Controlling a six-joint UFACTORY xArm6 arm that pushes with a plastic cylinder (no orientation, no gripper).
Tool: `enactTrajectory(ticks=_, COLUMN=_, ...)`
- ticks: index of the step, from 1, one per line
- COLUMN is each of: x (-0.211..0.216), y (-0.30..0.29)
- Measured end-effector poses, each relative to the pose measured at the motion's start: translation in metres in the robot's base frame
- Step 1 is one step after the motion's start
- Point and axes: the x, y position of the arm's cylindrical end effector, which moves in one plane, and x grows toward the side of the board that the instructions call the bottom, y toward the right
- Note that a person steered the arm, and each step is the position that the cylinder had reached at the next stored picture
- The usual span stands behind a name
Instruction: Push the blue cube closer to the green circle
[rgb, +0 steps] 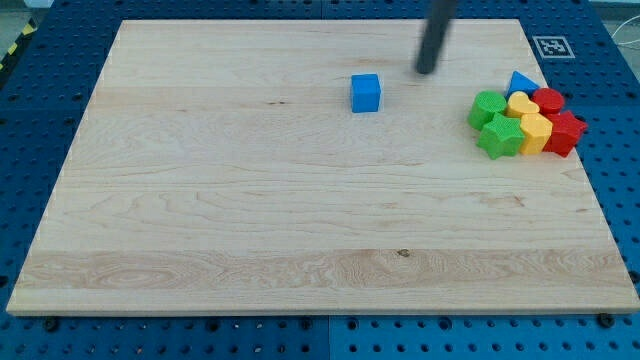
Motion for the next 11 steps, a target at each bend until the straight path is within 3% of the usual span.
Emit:
enactTrajectory(ticks=1, x=-0.029, y=-0.116)
enactTrajectory(ticks=2, x=-0.011, y=-0.205)
enactTrajectory(ticks=4, x=0.054, y=-0.144)
enactTrajectory(ticks=9, x=0.099, y=0.007)
enactTrajectory(ticks=11, x=0.1, y=0.019)
